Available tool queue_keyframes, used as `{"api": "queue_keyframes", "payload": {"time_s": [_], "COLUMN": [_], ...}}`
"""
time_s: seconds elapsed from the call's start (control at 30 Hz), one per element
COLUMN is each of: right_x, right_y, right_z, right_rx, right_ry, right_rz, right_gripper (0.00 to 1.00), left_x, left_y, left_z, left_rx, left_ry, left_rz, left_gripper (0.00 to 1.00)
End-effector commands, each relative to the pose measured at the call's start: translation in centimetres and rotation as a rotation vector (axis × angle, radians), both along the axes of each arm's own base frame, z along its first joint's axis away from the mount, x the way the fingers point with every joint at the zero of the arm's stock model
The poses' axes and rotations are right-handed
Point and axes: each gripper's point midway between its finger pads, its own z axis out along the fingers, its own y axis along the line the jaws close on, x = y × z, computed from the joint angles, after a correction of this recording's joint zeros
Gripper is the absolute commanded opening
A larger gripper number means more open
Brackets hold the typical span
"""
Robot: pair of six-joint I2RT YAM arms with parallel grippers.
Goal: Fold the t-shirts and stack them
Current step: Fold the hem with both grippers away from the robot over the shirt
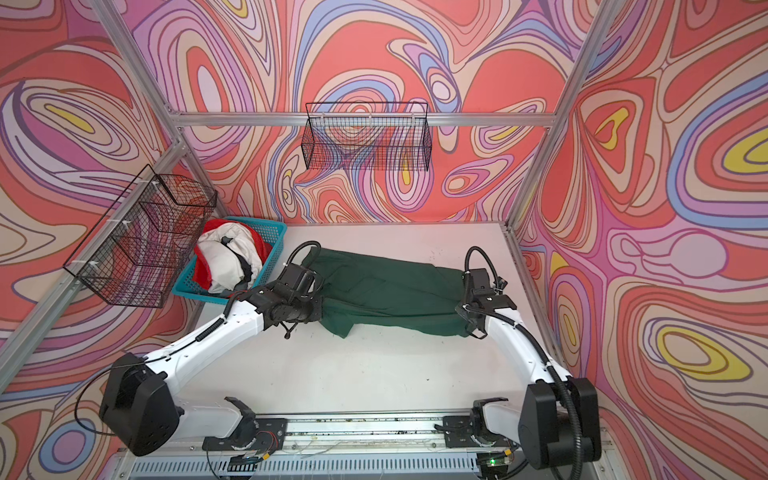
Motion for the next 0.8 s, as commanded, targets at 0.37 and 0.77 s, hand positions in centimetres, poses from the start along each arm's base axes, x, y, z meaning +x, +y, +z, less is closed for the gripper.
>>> {"api": "queue_keyframes", "payload": {"time_s": [0.37,0.77], "right_x": [4.6,8.3], "right_y": [0.4,0.6], "right_z": [-1.3,-3.0], "right_rx": [-0.041,-0.089], "right_ry": [0.047,0.112], "right_rz": [0.083,0.166], "right_gripper": [0.00,0.00], "left_x": [3.3,8.3], "left_y": [-0.3,-0.8], "left_z": [-1.2,-2.6], "left_rx": [0.043,0.065], "left_ry": [0.035,0.041], "left_rz": [0.016,0.046], "left_gripper": [0.00,0.00]}}
